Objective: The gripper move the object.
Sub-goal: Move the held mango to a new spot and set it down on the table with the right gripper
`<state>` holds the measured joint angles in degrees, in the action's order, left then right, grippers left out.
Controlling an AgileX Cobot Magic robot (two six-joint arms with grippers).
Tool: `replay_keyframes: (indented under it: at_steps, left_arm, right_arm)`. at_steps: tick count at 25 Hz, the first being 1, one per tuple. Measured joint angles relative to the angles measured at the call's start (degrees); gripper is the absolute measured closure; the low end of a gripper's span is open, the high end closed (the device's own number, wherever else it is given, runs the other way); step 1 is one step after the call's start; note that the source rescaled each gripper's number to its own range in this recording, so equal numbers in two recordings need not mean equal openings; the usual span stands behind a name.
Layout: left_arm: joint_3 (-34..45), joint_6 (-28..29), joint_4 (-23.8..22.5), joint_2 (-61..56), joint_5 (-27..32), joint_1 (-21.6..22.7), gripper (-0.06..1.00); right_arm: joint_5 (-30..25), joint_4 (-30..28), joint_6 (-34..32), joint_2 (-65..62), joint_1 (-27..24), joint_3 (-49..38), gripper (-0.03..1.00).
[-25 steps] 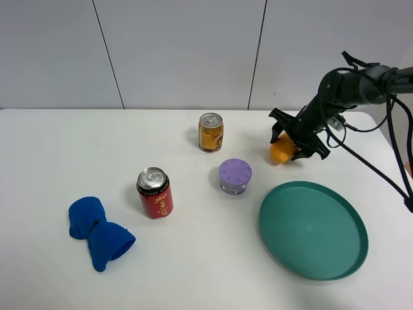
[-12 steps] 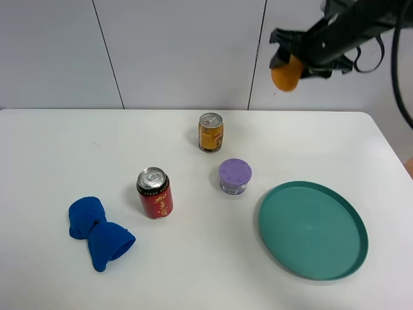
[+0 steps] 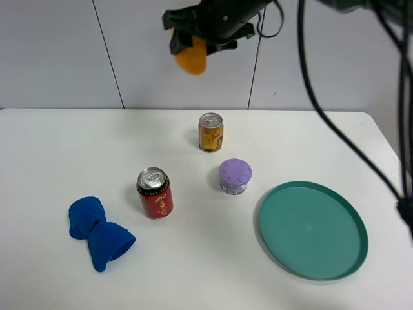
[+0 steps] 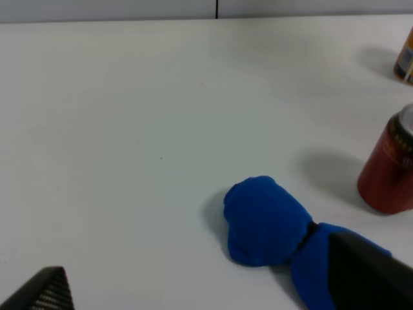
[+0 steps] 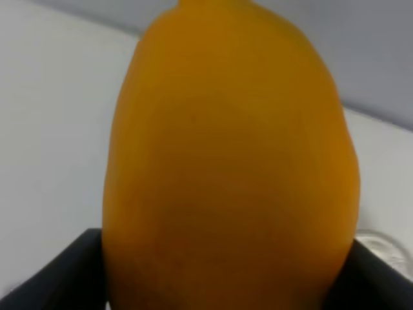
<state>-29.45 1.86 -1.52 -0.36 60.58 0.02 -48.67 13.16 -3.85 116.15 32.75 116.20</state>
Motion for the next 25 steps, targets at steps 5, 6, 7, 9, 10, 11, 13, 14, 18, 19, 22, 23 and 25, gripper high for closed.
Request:
replay_keyframes:
  at_steps: [5, 6, 7, 9, 10, 11, 13, 14, 18, 19, 22, 23, 25]
  left_arm:
    - [0.0, 0.0, 0.0, 0.0, 0.0, 0.0, -0.06]
    - [0.0, 0.0, 0.0, 0.0, 0.0, 0.0, -0.06]
    - [0.0, 0.0, 0.0, 0.0, 0.0, 0.0, -0.06]
    - [0.0, 0.0, 0.0, 0.0, 0.0, 0.0, -0.06]
    - [0.0, 0.0, 0.1, 0.0, 0.0, 0.0, -0.06]
    - [0.0, 0.0, 0.1, 0.0, 0.0, 0.0, -0.06]
    - [0.0, 0.0, 0.1, 0.0, 0.0, 0.0, -0.06]
    - [0.0, 0.0, 0.1, 0.0, 0.0, 0.0, -0.06]
    - [0.0, 0.0, 0.1, 0.0, 0.0, 0.0, -0.06]
    - [0.0, 0.0, 0.1, 0.0, 0.0, 0.0, -0.06]
    - [0.0, 0.0, 0.1, 0.0, 0.0, 0.0, -0.06]
    - [0.0, 0.0, 0.1, 0.0, 0.0, 0.0, -0.06]
    - [0.0, 0.0, 0.1, 0.0, 0.0, 0.0, -0.06]
  right_arm:
    - [-1.4, 0.0, 4.8, 8.4, 6.7, 3.6, 0.96]
    - [-1.3, 0.1, 5.5, 9.4, 7.4, 3.7, 0.96]
    - [-1.2, 0.1, 6.3, 10.7, 8.1, 3.7, 0.96]
    - [-1.1, 0.3, 7.4, 13.2, 8.6, 3.7, 0.96]
    - [-1.0, 0.3, 8.0, 14.1, 8.6, 3.7, 0.96]
    - [-1.0, 0.2, 8.4, 15.1, 8.6, 3.7, 0.96]
    - [-0.7, 0.0, 9.3, 17.0, 8.6, 3.7, 0.96]
    - [-0.2, -0.1, 9.9, 18.0, 8.6, 3.7, 0.96]
    - [2.8, -0.1, 11.4, 21.5, 8.6, 3.7, 0.96]
    - [3.5, -0.1, 11.7, 22.1, 8.6, 3.7, 0.96]
    - [6.2, -0.1, 12.0, 23.9, 8.6, 3.7, 0.96]
    - [6.9, -0.1, 12.1, 24.5, 8.6, 3.7, 0.96]
    - [7.8, -0.2, 12.2, 25.5, 8.6, 3.8, 0.96]
